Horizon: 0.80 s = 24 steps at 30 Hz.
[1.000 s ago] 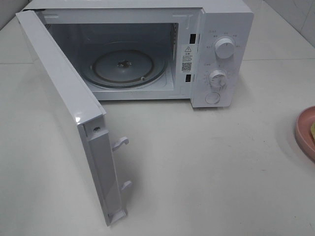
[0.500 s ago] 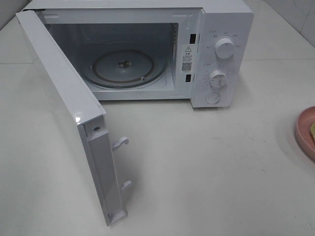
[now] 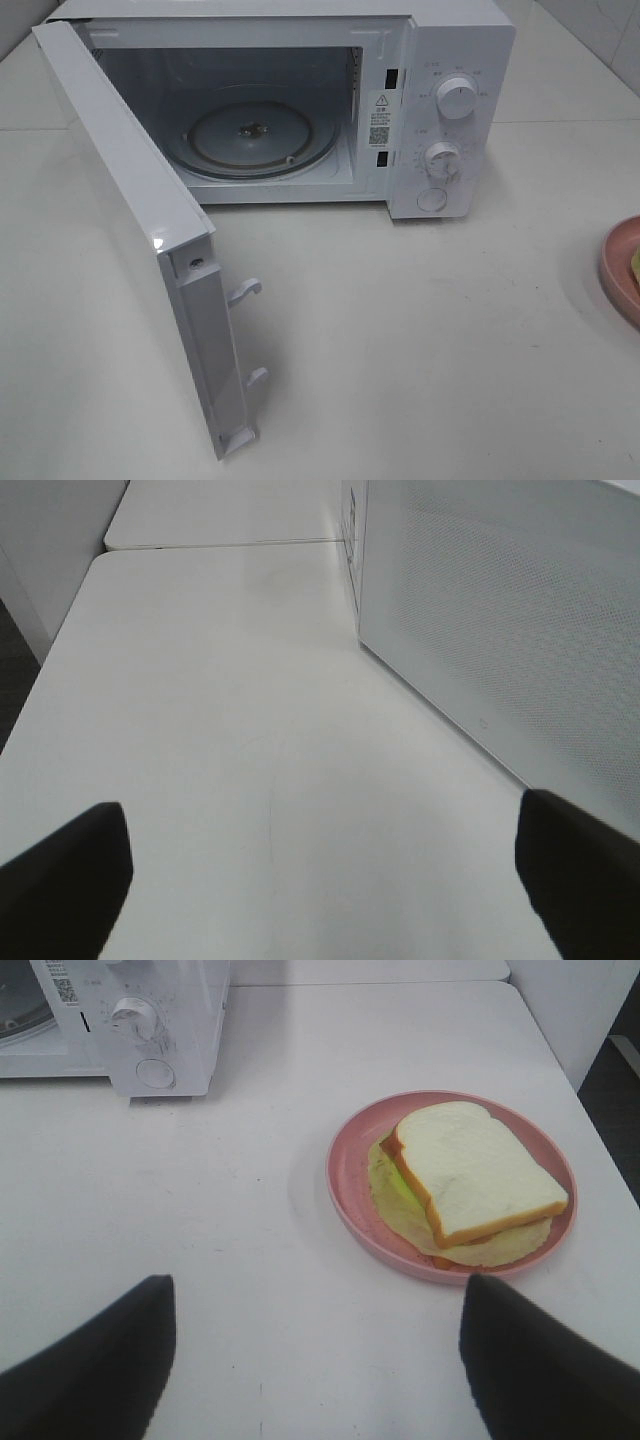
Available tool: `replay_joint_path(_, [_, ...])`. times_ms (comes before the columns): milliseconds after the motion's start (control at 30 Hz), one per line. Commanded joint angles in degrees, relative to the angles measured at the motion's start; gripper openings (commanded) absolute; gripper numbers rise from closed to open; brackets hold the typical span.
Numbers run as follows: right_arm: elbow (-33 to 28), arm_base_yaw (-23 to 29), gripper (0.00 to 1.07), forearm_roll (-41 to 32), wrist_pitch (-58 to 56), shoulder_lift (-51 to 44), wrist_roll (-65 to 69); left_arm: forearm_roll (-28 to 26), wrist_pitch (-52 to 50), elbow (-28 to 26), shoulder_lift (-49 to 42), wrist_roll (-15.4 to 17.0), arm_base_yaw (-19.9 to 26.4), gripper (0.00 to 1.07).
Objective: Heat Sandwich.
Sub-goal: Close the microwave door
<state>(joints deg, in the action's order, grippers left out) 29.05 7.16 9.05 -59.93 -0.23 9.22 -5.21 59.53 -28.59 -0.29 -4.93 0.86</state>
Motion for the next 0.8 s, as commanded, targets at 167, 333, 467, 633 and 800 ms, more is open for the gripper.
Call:
replay_joint_path(167, [-0.1, -0.4, 0.76, 0.3, 0.1, -1.5, -0.3, -0.2, -0.2, 0.2, -1.5, -0.1, 0.1, 0.98])
replay_joint_path(333, [-0.1, -0.4, 0.76, 0.3, 0.1, -1.5, -0.3, -0.2, -0.2, 0.2, -1.5, -0.1, 0.1, 0.98])
replay_joint_path(467, [-0.1, -0.4, 0.76, 0.3, 0.1, -1.5, -0.3, -0.2, -0.2, 0.2, -1.5, -0.1, 0.1, 0.98])
replay_joint_path(633, [-0.1, -0.4, 0.76, 0.3, 0.1, -1.5, -0.3, -0.2, -0.2, 0.2, -1.5, -0.1, 0.1, 0.98])
replay_joint_path(800, [-0.1, -0.4, 0.76, 0.3, 0.1, -1.5, -0.3, -0.3, -0.2, 0.2, -1.5, -0.1, 0.1, 0.98])
